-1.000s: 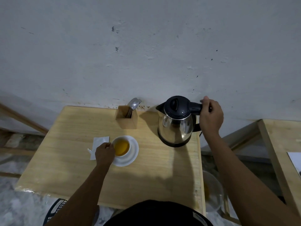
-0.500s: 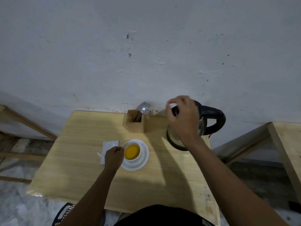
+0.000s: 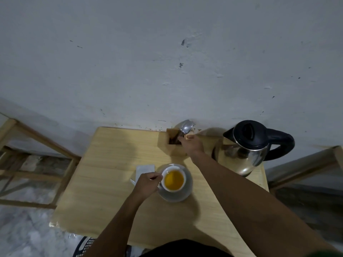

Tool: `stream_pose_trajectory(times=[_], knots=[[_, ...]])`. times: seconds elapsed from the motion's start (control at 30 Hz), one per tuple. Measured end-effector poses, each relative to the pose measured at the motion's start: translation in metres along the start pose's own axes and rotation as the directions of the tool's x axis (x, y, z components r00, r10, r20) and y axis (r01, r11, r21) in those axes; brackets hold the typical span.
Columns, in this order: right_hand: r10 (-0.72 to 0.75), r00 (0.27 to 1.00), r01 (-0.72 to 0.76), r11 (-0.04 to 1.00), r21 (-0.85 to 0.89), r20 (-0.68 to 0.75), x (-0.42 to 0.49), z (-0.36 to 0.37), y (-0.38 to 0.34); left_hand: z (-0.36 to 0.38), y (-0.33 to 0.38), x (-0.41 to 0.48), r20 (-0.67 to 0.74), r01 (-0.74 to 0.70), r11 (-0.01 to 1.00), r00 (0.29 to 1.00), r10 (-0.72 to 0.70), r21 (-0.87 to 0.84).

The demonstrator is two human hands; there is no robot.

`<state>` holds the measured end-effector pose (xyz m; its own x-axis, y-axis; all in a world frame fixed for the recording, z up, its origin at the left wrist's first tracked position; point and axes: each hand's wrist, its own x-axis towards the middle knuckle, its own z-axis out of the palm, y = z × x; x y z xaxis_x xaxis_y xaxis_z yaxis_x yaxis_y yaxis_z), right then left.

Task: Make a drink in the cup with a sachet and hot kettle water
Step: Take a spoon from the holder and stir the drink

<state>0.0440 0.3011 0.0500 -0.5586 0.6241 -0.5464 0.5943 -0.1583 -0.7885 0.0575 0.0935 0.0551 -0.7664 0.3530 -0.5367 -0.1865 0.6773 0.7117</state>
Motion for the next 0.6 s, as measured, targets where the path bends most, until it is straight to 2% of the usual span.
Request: stream_pose_trajectory(times=[0.23,0.37,0.6], knots=[[-0.034,0.973,0.032,0.999,-0.012,-0.227,0.013,0.014,-0.002,-0.008,-0.005,0.006,0.051,-0.058,0.998,0.997,0.060,-0.037],[-0.095,0.943,0.073,0.994,-0.082,-0.318,0.004,0.017,-0.004,-0.009,-0.011,0.009,0.073,-0.107,0.994,0.991,0.109,-0.030],[-0.185,0.900,0.159,0.982,-0.097,-0.396,-0.001,0.023,-0.008,-0.008,-0.015,0.013,0.067,-0.108,0.993,0.992,0.111,-0.048]])
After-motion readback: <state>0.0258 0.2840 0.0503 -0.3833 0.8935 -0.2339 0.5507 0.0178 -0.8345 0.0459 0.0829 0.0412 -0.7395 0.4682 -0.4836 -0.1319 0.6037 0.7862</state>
